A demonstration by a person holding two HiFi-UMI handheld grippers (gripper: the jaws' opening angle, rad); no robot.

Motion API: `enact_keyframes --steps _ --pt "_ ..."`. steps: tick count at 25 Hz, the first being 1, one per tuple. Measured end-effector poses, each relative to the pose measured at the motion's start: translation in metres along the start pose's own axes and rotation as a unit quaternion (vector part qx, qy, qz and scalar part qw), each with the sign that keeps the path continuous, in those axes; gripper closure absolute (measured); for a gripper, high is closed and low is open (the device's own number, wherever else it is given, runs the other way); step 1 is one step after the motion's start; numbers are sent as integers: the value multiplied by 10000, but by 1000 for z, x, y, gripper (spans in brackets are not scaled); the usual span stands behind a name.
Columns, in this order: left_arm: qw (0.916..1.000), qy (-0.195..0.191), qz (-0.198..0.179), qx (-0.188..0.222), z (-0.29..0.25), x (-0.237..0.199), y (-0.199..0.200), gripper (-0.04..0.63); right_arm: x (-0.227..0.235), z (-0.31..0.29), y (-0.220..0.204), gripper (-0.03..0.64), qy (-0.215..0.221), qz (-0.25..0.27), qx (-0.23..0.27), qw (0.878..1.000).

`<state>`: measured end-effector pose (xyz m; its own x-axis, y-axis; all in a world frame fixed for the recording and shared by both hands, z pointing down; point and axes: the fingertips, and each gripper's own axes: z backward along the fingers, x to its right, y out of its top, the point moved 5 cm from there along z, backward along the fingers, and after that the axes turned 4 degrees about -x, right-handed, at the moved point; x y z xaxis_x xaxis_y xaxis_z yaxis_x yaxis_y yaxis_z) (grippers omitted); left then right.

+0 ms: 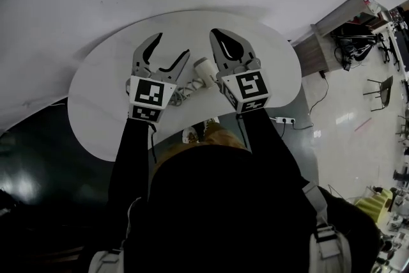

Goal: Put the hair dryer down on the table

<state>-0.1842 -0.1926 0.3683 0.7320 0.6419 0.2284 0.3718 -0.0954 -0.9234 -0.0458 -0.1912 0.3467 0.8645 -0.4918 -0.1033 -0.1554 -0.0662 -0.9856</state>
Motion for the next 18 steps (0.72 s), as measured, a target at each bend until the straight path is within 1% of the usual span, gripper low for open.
enact_keyframes --steps 3,5,7,8,9,10,11,12,14,16,18 --pt "9985 366 124 393 11 -5 13 262 4 7 3 589 -132 -27 58 9999" --pt "9972 559 107 481 17 -8 16 262 7 9 1 589 -240 -26 72 9997" --pt "9964 641 180 521 20 -9 15 266 8 10 1 589 -296 -35 85 9995" --pt "9956 682 254 583 21 -10 14 307 9 10 1 589 -303 -33 88 9995" --pt "9946 761 269 644 22 -11 14 377 9 10 2 589 -304 -28 89 9995" --pt "9936 874 225 685 24 -13 14 431 10 9 2 589 -301 -22 86 9995" --pt "9923 994 195 718 26 -14 16 518 10 10 2 589 -297 -18 81 9995" --pt "9910 1094 207 744 27 -16 18 569 10 10 2 589 -292 -16 74 9995" --pt "9901 1184 217 722 26 -18 16 578 12 9 2 589 -287 -17 62 9996" --pt "9906 1178 186 671 24 -19 13 580 13 9 2 589 -292 -25 54 9996" --pt "9902 1167 260 716 24 -19 15 580 14 9 2 589 -291 -34 48 9996"
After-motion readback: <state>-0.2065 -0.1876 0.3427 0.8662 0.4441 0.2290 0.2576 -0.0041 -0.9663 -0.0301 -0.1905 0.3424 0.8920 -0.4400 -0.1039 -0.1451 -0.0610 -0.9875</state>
